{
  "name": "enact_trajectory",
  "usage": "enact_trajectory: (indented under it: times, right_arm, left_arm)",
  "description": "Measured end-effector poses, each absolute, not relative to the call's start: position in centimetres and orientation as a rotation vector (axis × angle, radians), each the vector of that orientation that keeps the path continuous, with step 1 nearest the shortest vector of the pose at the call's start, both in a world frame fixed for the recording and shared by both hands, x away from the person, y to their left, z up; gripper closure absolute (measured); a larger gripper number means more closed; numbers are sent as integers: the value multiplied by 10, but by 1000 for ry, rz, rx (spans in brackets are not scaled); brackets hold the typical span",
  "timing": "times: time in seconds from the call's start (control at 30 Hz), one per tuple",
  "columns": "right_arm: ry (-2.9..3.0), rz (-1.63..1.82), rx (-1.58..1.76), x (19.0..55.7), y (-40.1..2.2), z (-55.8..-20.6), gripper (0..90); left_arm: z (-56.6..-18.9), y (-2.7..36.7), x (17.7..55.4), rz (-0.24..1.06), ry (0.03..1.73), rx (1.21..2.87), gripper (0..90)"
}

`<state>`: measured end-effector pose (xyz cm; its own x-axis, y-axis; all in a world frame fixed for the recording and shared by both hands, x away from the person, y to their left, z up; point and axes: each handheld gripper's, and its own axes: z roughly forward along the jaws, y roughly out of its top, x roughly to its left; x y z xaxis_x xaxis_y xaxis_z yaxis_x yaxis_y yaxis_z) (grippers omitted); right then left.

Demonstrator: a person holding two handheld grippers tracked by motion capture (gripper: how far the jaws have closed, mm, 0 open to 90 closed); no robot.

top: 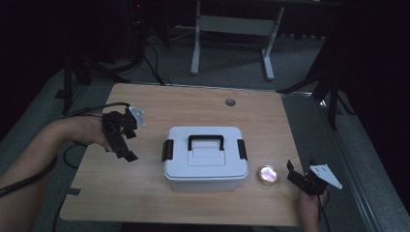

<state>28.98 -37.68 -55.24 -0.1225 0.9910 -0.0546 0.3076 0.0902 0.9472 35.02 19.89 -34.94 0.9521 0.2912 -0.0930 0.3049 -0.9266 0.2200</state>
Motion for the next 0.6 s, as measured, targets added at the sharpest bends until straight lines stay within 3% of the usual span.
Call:
enact_trajectory:
  times: [0.6]
  right_arm:
    - [1564,1075,1322,289,-377,-552,136]
  left_arm:
    - [-352,149,368,-122,350,2934,148]
